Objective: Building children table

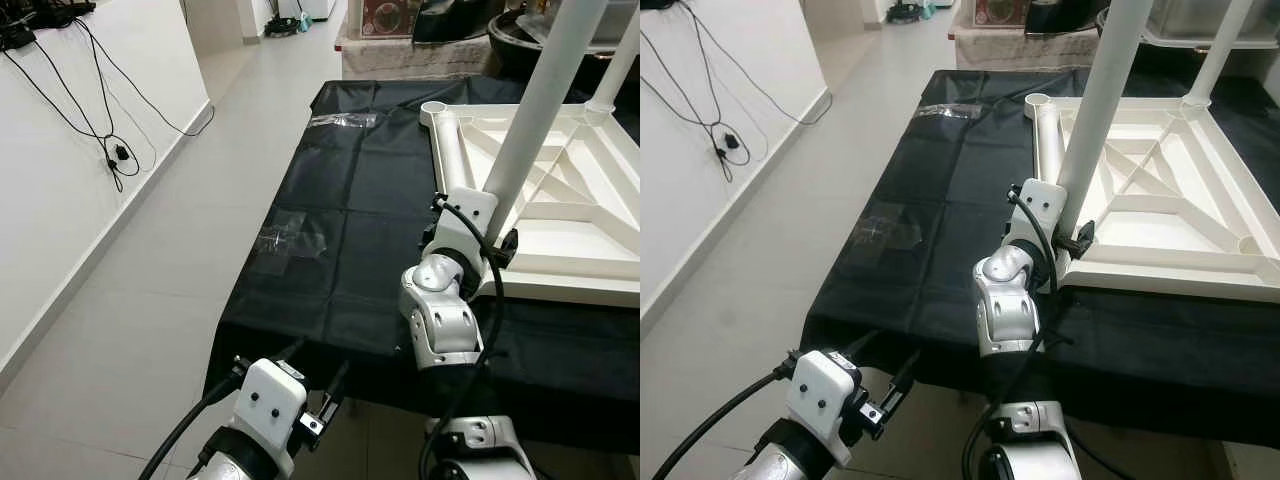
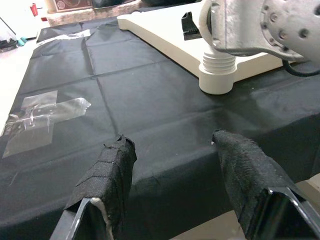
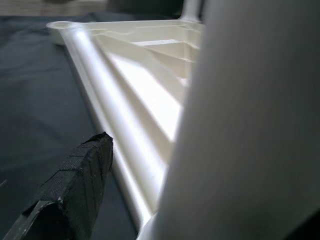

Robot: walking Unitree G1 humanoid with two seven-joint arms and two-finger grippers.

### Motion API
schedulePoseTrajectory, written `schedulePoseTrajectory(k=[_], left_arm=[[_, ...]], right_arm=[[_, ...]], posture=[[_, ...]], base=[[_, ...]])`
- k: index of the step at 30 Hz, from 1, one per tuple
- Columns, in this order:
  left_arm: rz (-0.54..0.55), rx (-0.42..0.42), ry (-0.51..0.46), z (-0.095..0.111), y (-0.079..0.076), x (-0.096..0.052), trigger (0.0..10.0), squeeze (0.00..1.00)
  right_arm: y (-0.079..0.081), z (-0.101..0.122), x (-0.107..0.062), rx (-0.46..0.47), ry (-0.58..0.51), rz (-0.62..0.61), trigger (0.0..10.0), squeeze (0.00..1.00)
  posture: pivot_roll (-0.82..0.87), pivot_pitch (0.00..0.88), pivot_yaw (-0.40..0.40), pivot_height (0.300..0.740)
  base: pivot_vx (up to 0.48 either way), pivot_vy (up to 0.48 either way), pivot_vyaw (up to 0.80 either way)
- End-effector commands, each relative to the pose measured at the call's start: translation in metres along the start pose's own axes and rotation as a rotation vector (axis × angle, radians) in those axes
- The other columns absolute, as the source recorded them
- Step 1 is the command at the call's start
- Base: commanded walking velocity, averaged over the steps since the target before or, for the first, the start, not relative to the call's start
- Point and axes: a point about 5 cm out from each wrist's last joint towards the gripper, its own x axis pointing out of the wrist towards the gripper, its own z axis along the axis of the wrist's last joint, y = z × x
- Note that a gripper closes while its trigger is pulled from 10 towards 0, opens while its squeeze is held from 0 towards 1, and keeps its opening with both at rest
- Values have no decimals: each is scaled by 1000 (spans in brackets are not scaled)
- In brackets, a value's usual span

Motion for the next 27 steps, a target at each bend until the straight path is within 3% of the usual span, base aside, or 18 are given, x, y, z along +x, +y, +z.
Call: schedulePoseTrajectory(k=[1,7,17,20,25,27], left_arm=[[-2,6,34,-8,1,-2,10000,0],[8,12,40,-12,4,-2,10000,0],[10,17,42,-14,6,-1,10000,0],[10,24,40,-16,8,1,10000,0],[12,27,42,-17,8,1,10000,0],[34,34,50,-18,11,1,10000,0]], right_arm=[[12,-11,-16,21,71,74,10000,0],[2,-20,-18,-19,59,178,10000,0],[-10,-28,-19,-49,74,217,10000,0],[-36,-40,-16,-113,78,227,10000,0],[-43,-44,-15,-140,74,232,10000,0],[-53,-48,-20,-155,52,308,10000,0]], posture=[[5,120,52,740],[-3,116,53,740],[-11,107,54,740],[-24,99,54,740],[-26,97,55,740],[-31,91,55,740]], base=[[0,0,0],[0,0,0],[0,0,0],[0,0,0],[0,0,0],[0,0,0]])
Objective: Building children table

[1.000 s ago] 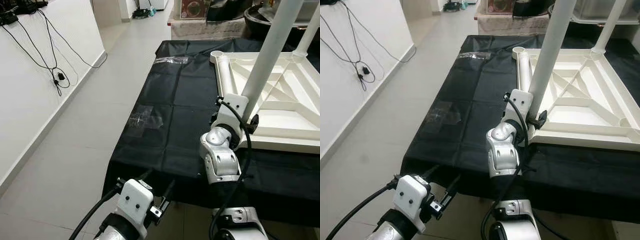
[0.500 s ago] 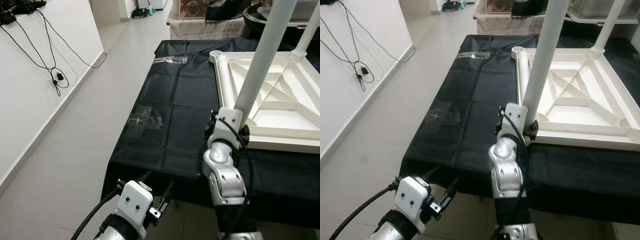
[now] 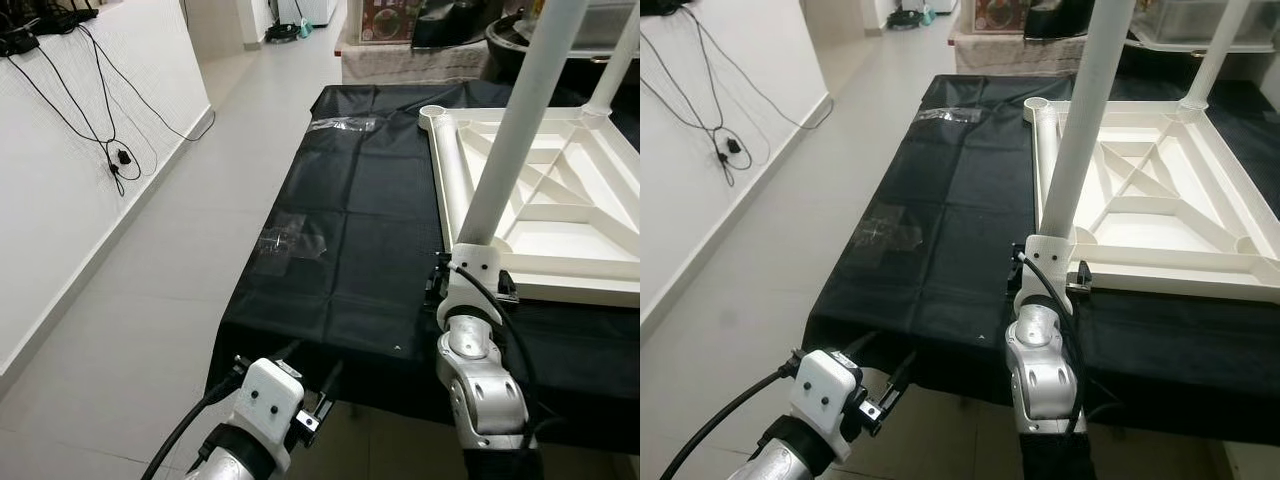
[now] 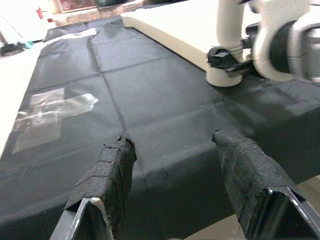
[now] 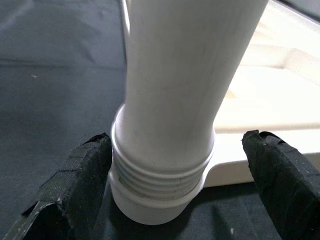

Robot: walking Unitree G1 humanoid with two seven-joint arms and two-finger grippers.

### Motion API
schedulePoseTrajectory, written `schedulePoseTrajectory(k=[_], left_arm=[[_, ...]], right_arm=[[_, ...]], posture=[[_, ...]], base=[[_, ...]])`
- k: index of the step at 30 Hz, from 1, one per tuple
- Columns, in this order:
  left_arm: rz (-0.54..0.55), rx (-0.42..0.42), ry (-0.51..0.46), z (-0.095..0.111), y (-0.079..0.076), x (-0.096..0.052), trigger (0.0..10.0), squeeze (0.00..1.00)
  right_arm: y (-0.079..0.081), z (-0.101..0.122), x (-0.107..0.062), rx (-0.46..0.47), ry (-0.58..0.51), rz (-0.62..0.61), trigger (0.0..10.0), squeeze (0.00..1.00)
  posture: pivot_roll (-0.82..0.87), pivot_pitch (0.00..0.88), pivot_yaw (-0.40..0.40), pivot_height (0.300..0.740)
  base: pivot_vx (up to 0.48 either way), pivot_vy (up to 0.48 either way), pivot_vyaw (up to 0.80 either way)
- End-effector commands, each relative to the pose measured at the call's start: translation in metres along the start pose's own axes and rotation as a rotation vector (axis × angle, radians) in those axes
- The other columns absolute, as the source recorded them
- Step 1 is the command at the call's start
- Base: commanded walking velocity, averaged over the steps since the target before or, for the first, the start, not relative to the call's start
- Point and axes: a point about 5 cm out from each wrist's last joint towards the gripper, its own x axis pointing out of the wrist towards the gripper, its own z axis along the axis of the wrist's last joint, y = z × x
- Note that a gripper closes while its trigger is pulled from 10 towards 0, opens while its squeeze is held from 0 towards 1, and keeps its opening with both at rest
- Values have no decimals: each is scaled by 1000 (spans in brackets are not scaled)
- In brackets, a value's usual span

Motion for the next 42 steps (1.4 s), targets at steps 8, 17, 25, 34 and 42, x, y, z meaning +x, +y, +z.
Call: schedulePoseTrajectory(k=[8,17,25,34,42], left_arm=[[106,27,54,-13,14,-2,10000,0],[215,-11,83,-22,28,-4,10000,0],[207,0,99,-26,29,-4,10000,0],[213,-7,104,-29,30,-2,10000,0],[230,-22,97,-29,32,-4,10000,0]], right_arm=[[5,-8,-26,-1,-103,288,10000,0],[15,-17,-36,12,-105,443,10000,0],[12,-23,-34,-20,-117,464,10000,0],[-6,-31,-39,-50,-133,506,10000,0],[15,-17,-31,82,-175,611,10000,0]], posture=[[-28,73,54,740],[-28,57,57,740],[-28,47,57,740],[-31,39,53,740],[-27,30,53,740]], base=[[0,0,0],[0,-68,0],[0,-426,0],[0,-99,0],[0,0,0]])
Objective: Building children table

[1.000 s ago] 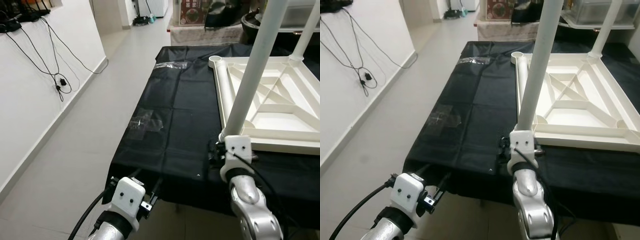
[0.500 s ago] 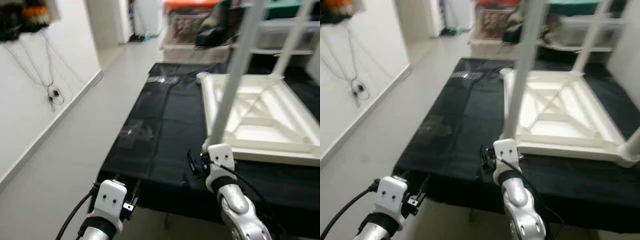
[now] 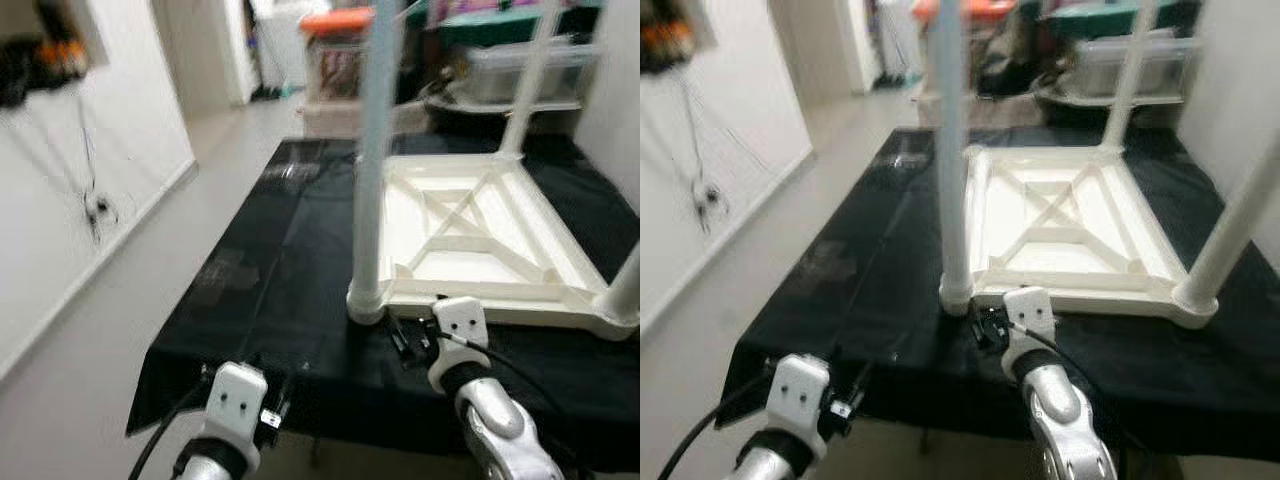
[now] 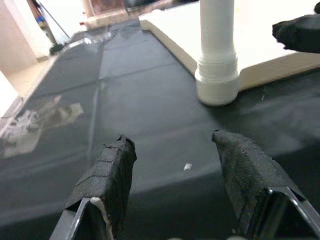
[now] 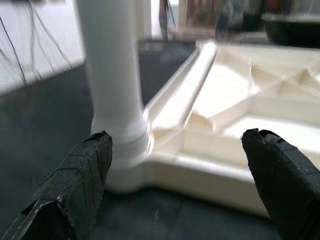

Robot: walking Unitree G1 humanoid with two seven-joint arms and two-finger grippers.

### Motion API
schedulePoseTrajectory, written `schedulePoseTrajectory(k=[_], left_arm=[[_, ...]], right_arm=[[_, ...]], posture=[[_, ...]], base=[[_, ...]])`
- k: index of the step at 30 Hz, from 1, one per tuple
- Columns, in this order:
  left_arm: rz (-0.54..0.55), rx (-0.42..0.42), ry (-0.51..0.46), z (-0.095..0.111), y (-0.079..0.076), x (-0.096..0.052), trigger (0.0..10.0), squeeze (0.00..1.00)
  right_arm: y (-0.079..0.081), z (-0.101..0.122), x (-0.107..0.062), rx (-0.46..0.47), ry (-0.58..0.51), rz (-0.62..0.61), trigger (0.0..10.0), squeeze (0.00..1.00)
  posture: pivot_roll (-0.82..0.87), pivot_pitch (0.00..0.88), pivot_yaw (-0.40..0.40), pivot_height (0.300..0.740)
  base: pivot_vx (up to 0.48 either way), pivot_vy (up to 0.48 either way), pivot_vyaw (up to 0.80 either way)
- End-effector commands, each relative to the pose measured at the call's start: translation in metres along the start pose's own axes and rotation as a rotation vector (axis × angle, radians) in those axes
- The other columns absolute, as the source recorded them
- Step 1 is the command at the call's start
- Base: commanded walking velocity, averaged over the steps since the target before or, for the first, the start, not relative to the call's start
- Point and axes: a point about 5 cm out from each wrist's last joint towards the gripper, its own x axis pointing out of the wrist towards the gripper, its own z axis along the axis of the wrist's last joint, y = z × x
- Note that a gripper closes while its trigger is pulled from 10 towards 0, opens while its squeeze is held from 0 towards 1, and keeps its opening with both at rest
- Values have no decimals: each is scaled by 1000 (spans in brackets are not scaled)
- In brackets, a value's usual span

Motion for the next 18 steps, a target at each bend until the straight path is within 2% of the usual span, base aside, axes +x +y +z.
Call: schedulePoseTrajectory(k=[1,6,10,18], left_arm=[[36,-7,14,-3,8,-2,10000,0],[49,-16,15,-3,8,-4,10000,0],[46,-15,12,-2,6,-5,10000,0],[37,-13,14,-1,4,-7,10000,0]], right_arm=[[9,2,10,78,-21,82,10000,0],[13,6,24,138,-32,233,10000,0],[-3,8,33,105,-29,185,10000,0],[-14,7,37,74,-27,149,10000,0]], posture=[[-22,28,44,740],[-20,31,40,740],[-14,46,35,740],[-14,63,33,740]], base=[[0,0,0],[0,0,0],[0,0,0],[0,0,0]])
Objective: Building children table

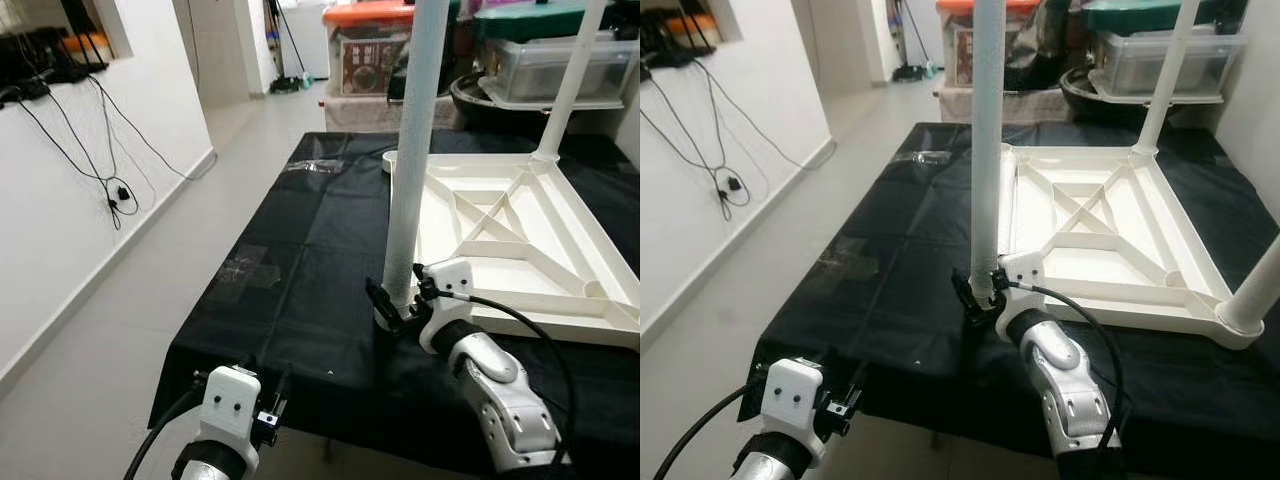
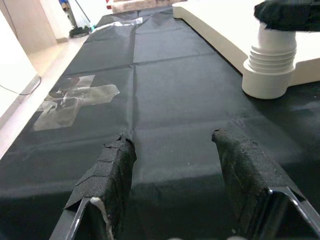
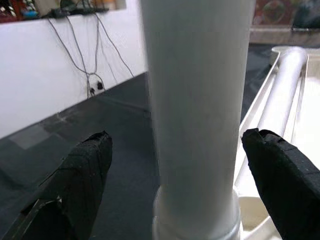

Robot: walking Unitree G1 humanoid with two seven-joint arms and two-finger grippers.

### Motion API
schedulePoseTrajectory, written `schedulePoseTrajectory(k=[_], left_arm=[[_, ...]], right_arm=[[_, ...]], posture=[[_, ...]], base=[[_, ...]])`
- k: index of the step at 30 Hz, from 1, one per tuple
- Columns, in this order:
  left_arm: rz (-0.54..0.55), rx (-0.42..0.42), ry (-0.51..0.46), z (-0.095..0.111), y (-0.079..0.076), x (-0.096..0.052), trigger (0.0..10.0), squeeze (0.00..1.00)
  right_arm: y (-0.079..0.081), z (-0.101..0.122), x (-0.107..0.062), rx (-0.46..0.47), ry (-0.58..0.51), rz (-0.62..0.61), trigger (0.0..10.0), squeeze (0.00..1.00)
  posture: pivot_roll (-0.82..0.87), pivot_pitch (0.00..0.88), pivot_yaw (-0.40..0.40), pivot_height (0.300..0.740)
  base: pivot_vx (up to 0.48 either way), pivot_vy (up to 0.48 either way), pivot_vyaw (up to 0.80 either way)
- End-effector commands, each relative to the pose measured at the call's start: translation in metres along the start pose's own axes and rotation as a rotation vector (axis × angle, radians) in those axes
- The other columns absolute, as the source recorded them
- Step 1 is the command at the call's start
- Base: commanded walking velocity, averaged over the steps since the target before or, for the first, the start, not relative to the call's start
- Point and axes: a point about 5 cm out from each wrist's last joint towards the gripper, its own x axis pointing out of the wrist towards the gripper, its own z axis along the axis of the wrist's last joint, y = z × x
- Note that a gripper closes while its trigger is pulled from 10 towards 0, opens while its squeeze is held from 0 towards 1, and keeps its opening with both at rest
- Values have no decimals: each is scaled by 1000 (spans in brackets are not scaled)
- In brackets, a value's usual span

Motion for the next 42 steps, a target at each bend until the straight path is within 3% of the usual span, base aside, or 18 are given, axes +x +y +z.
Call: schedulePoseTrajectory(k=[1,11,13,16,19,26,33,37,42], left_arm=[[-7,6,10,0,-1,-2,10000,0],[-13,8,8,1,-2,-2,10000,0],[-14,9,9,1,-2,-3,10000,0],[-14,10,8,1,-2,-3,10000,0],[-14,11,10,1,-3,-3,10000,0],[-15,13,9,1,-3,-3,10000,0],[-13,17,9,1,-3,-3,10000,0],[-14,19,9,1,-3,-3,10000,0],[-14,20,10,1,-3,-3,10000,0]], right_arm=[[-4,1,2,-15,-12,-15,10000,0],[-11,14,18,9,-73,-3,10000,0],[-17,27,29,19,-120,24,10000,0],[-19,31,32,23,-135,33,10000,0],[-18,35,37,34,-144,139,10000,0],[-22,37,41,17,-125,238,10000,0],[-42,48,53,-37,-108,329,10000,0],[-41,51,53,-37,-76,472,10000,0],[-41,51,53,-42,-48,546,10000,0]], posture=[[-14,63,33,740],[-11,69,38,740],[-6,75,38,740],[-6,75,38,740],[-5,77,33,740],[-5,77,33,740],[0,74,32,740],[6,77,31,740],[8,77,33,740]], base=[[0,0,0],[0,0,0],[0,0,0],[0,0,0],[0,0,0],[0,0,0],[0,0,0],[0,0,0],[0,0,0]])
